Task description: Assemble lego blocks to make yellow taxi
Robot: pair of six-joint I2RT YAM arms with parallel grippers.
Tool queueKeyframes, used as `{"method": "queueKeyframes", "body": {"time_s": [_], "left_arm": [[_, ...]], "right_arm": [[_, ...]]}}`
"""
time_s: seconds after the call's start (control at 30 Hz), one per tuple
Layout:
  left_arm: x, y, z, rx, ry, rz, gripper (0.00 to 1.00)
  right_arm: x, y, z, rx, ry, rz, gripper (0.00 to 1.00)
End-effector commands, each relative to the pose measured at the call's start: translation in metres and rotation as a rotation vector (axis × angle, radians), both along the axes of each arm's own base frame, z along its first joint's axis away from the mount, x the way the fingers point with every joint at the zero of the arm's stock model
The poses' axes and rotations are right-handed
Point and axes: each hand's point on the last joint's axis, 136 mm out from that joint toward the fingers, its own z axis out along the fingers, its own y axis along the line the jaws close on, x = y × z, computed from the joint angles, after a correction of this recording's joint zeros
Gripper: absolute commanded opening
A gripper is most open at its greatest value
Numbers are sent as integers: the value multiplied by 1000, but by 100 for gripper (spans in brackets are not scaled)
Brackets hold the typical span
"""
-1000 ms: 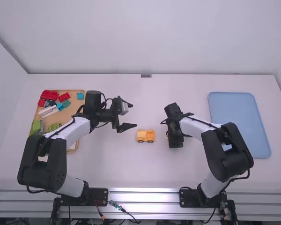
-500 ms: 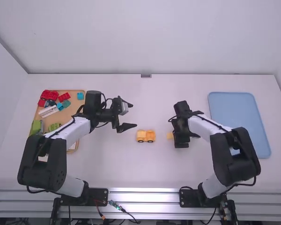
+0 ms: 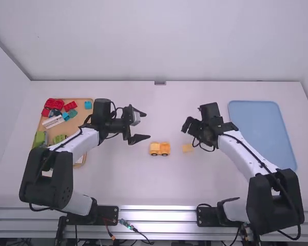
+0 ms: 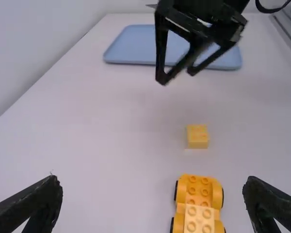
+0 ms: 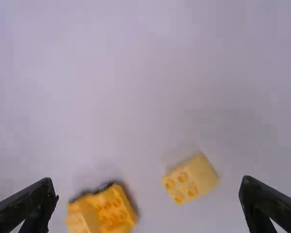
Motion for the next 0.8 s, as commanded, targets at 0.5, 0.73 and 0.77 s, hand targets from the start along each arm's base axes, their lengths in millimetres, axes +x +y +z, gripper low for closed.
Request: {"method": "queueKeyframes", "body": {"time_s": [0.5,0.73,0.77], "left_arm": [[-31,-2,-17,27,33,-97,99],[-44,-4,-32,55,33,-153,99],[-45,-4,-32,56,32,-157,99]], "right_arm": [[-19,46,-14,-546,-598,1354,99],[-49,46,-13,-366,-780,1642,99],[-49,45,-12,-357,-790,1643,99]]}}
